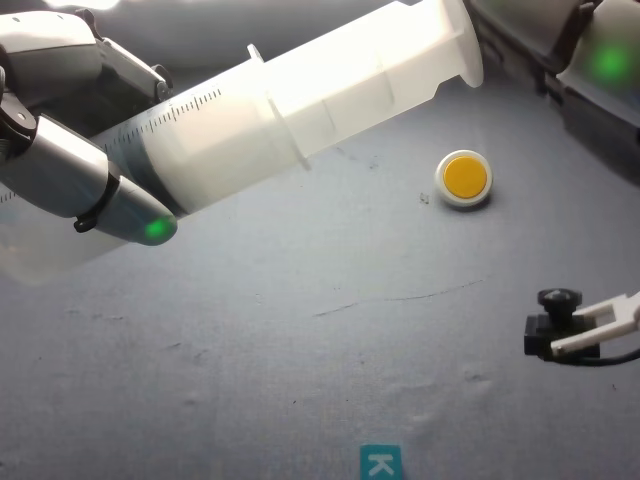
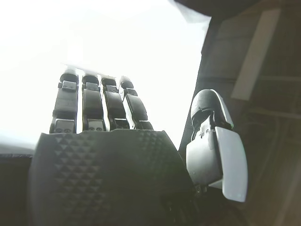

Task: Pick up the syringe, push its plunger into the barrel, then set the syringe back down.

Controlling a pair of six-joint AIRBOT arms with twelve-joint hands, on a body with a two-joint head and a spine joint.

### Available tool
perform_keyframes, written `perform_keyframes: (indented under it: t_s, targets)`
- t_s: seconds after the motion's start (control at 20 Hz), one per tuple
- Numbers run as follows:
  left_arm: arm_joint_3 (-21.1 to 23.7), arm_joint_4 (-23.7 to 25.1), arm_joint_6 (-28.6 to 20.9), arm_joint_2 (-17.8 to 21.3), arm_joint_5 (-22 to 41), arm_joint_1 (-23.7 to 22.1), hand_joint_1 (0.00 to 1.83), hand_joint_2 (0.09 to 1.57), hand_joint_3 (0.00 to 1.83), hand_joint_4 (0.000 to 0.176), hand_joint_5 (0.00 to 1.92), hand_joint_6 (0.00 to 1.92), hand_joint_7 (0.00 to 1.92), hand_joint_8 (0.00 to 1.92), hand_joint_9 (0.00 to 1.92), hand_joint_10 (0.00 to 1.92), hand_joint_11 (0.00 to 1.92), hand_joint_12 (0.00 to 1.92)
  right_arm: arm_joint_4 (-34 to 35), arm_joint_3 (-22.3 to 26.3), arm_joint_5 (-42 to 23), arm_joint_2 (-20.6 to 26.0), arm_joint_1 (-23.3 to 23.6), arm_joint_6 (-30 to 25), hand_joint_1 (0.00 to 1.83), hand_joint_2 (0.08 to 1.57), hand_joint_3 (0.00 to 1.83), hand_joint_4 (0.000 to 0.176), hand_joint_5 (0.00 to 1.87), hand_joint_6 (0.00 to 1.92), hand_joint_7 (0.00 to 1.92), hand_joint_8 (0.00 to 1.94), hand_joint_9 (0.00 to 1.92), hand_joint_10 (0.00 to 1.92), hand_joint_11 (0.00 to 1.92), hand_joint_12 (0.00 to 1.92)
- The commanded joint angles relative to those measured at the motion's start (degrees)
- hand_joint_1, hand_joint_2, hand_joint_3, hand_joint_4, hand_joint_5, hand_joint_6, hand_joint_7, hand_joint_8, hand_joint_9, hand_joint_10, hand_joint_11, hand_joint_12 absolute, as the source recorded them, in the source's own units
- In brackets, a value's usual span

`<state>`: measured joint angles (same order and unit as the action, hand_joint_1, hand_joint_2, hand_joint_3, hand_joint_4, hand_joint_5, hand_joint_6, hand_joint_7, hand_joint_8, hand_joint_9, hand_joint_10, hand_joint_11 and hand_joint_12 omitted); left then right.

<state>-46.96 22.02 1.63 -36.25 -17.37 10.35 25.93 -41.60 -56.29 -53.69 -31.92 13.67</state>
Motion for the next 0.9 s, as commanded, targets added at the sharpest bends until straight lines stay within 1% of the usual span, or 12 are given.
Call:
perform_keyframes:
  t_s: [0.0, 0.1, 0.2, 0.25, 0.35, 0.5, 0.6, 0.65, 0.75, 0.85]
  targets:
    - [0.16, 0.2, -0.69, 0.1, 5.62, -0.89, 1.38, 1.08, 0.0, 0.0, 0.91, 1.17, 1.14, 0.62, 1.01, 1.06, 0.79, 1.34, -2.63, 0.0, -5.37, -0.29, 0.91, -0.3, 0.0, 1.17, 0.0, 0.0, 0.0, 0.0, 0.0, 0.0, 0.0, 0.0, 0.0, 0.0]
    - [0.2, 0.34, -0.69, 0.09, 5.51, -0.88, 1.38, 1.09, 0.0, 0.0, 0.89, 1.2, 1.11, 0.61, 1.03, 1.07, 0.81, 1.34, -2.51, 0.01, -5.08, -1.48, 0.91, -0.29, 0.0, 1.18, 0.0, 0.0, 0.0, 0.0, 0.0, 0.0, 0.0, 0.0, 0.0, 0.0]
    - [0.21, 0.34, -0.69, 0.09, 5.51, -0.82, 1.38, 1.09, 0.0, 0.0, 0.87, 1.19, 1.13, 0.67, 1.02, 1.04, 0.81, 1.31, -2.33, 0.02, -4.45, -2.32, 0.91, -0.29, 0.0, 1.18, 0.0, 0.0, 0.0, 0.0, 0.0, 0.0, 0.0, 0.0, 0.0, 0.0]
    - [0.25, 0.38, -0.69, 0.09, 5.5, -0.79, 1.38, 1.08, 0.0, 0.0, 0.88, 1.15, 1.13, 0.65, 1.05, 1.03, 0.83, 1.3, -2.33, 0.04, -4.07, -2.96, 0.91, -0.3, 0.0, 1.17, 0.0, 0.0, 0.0, 0.0, 0.0, 0.0, 0.0, 0.0, 0.0, 0.0]
    - [0.38, 0.46, -0.69, 0.08, 5.37, -0.78, 1.38, 1.08, 0.0, 0.0, 0.88, 1.15, 1.13, 0.66, 1.05, 1.02, 0.83, 1.3, -2.34, 0.25, -3.31, -3.91, 0.95, -0.29, 0.0, 1.18, 0.0, 0.0, 0.0, 0.0, 0.0, 0.0, 0.0, 0.0, 0.0, 0.0]
    - [0.46, 0.48, -0.68, 0.01, 5.37, -0.78, 1.38, 1.07, 0.0, 0.0, 0.88, 1.15, 1.16, 0.62, 1.05, 1.02, 0.83, 1.3, -2.34, 1.98, -2.76, -4.61, 1.0, 0.25, 0.0, 1.18, 0.0, 0.0, 0.0, 0.0, 0.0, 0.0, 0.0, 0.0, 0.0, 0.0]
    - [0.56, 0.53, -0.68, 0.01, 5.28, -0.76, 1.38, 1.08, 0.0, 0.0, 0.86, 1.16, 1.11, 0.69, 1.05, 1.04, 0.84, 1.32, -2.34, 3.83, -2.37, -5.27, 0.95, 0.98, 0.0, 1.17, 0.0, 0.0, 0.0, 0.0, 0.0, 0.0, 0.0, 0.0, 0.0, 0.0]
    - [0.57, 0.61, -0.68, 0.01, 5.22, -0.76, 1.38, 1.08, 0.0, 0.0, 0.88, 1.19, 1.11, 0.64, 1.05, 1.03, 0.83, 1.32, -2.34, 4.31, -2.29, -5.73, 0.9, 1.46, 0.0, 1.17, 0.0, 0.0, 0.0, 0.0, 0.0, 0.0, 0.0, 0.0, 0.0, 0.0]
    - [0.57, 0.76, -0.68, 0.0, 5.22, -0.76, 1.38, 1.08, 0.0, 0.0, 0.88, 1.2, 1.11, 0.63, 1.06, 1.01, 0.84, 1.29, -2.34, 4.71, -2.24, -6.93, 0.76, 2.27, 0.0, 1.18, 0.0, 0.0, 0.0, 0.0, 0.0, 0.0, 0.0, 0.0, 0.0, 0.0]
    - [0.57, 0.81, -0.68, 0.0, 5.06, -0.77, 1.38, 1.08, 0.0, 0.0, 0.9, 1.16, 1.14, 0.59, 1.07, 1.02, 0.86, 1.27, -2.34, 4.74, -2.23, -8.45, 0.73, 3.12, 0.0, 1.18, 0.0, 0.0, 0.0, 0.0, 0.0, 0.0, 0.0, 0.0, 0.0, 0.0]
